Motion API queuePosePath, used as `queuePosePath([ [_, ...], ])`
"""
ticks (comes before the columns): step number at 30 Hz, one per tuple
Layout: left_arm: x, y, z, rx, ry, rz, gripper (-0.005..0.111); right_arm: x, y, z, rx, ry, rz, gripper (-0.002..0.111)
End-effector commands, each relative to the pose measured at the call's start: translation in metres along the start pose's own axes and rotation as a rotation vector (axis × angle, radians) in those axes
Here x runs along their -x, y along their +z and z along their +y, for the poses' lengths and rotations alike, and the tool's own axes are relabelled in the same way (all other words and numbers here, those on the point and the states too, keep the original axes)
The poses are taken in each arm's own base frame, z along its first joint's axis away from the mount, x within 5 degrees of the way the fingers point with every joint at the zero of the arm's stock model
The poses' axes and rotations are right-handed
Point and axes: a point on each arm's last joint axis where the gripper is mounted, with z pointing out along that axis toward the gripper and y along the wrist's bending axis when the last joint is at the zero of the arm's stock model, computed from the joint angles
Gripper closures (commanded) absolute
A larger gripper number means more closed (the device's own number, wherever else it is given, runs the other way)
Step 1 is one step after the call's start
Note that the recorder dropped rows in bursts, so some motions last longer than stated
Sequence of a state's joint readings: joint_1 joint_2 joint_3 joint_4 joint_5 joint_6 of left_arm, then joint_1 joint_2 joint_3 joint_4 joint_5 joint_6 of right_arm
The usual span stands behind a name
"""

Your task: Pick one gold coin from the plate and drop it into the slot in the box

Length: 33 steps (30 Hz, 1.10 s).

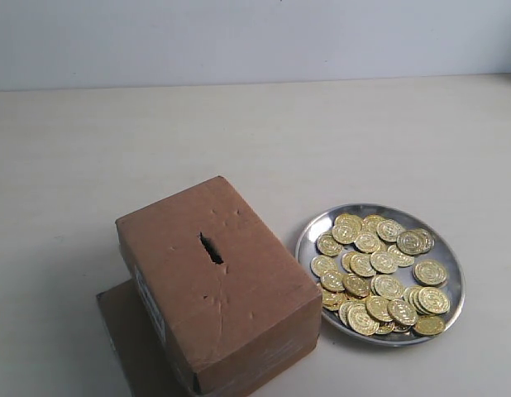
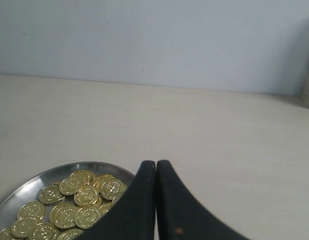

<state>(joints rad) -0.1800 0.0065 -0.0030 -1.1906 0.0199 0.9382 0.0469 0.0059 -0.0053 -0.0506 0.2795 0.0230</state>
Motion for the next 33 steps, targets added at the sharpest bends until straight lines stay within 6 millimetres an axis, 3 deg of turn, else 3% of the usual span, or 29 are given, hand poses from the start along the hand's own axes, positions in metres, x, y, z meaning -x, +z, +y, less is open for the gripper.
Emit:
queuePosePath([
  [1, -0.0007, -0.0005, 0.0001, -0.001, 0.001, -0.003, 0.107, -0.0012, 0.0, -0.0002, -0.002, -0.002, -0.004, 0.108],
  [17, -0.0007, -0.0005, 0.0001, -0.001, 0.001, -0.003, 0.107, -0.0012, 0.0, -0.0001, -0.001, 0.003, -0.004, 0.108],
  [24, -0.0046, -0.0006, -0.0034, -0.042, 0.169, 0.037, 0.107, -0.0012, 0.0, -0.0001, -0.001, 0.003, -0.004, 0.108],
  [27, -0.0054, -0.0007, -0.0034, -0.043, 0.155, 0.046, 0.107, -0.0012, 0.0, 0.0, -0.001, 0.005, -0.004, 0.108],
  [33, -0.008, -0.0008, -0.003, -0.034, -0.045, 0.078, 0.107, -0.0012, 0.0, 0.0, -0.001, 0.005, -0.004, 0.108],
])
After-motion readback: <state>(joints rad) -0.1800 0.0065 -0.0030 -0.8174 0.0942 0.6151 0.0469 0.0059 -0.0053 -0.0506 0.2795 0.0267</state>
